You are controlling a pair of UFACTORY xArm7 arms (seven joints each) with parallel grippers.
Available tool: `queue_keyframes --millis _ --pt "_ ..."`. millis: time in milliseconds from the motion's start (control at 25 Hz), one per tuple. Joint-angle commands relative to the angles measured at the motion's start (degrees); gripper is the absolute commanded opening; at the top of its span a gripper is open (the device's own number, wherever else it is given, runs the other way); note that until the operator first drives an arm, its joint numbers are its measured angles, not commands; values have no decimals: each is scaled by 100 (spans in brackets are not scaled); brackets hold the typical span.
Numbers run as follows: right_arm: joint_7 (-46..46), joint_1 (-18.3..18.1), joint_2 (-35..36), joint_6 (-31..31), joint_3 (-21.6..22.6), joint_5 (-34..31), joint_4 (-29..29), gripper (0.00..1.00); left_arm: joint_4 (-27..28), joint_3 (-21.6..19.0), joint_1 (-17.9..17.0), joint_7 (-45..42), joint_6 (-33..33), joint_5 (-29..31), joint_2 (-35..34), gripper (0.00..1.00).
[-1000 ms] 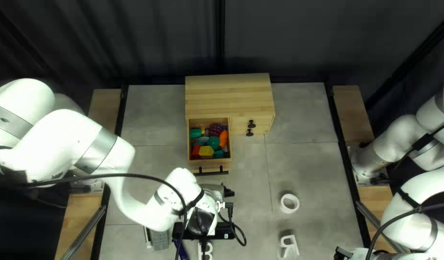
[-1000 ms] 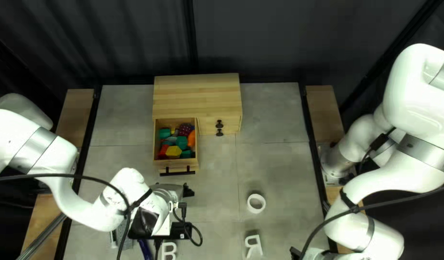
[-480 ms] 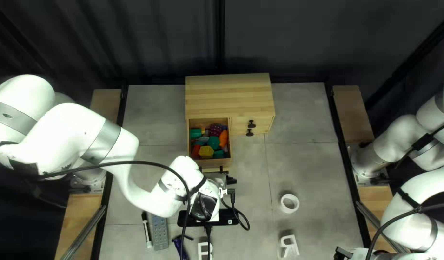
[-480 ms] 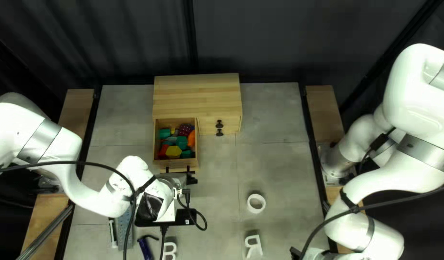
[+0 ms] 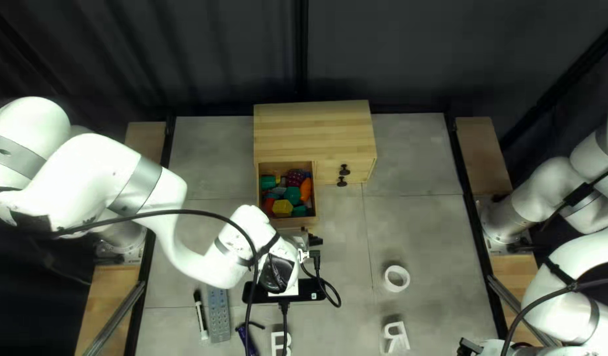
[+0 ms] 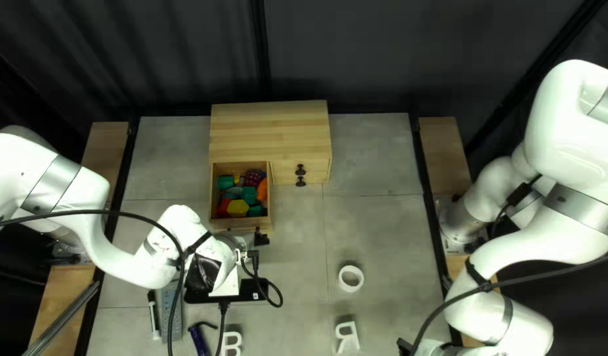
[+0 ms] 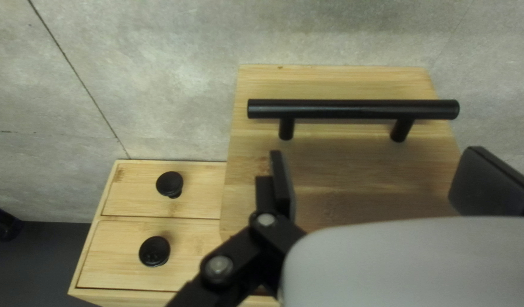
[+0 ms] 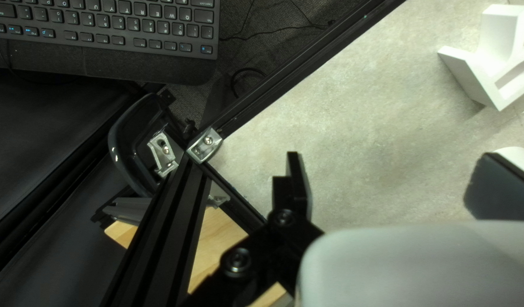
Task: Open drawers and place objects into drawer and close
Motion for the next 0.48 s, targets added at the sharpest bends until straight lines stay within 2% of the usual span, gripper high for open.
queue_keyframes --millis 40,480 --pt "0 0 0 0 0 0 0 100 37 -3 0 31 22 4 41 100" --pt "0 0 0 0 0 0 0 100 266 -60 -41 52 114 -110 147 100"
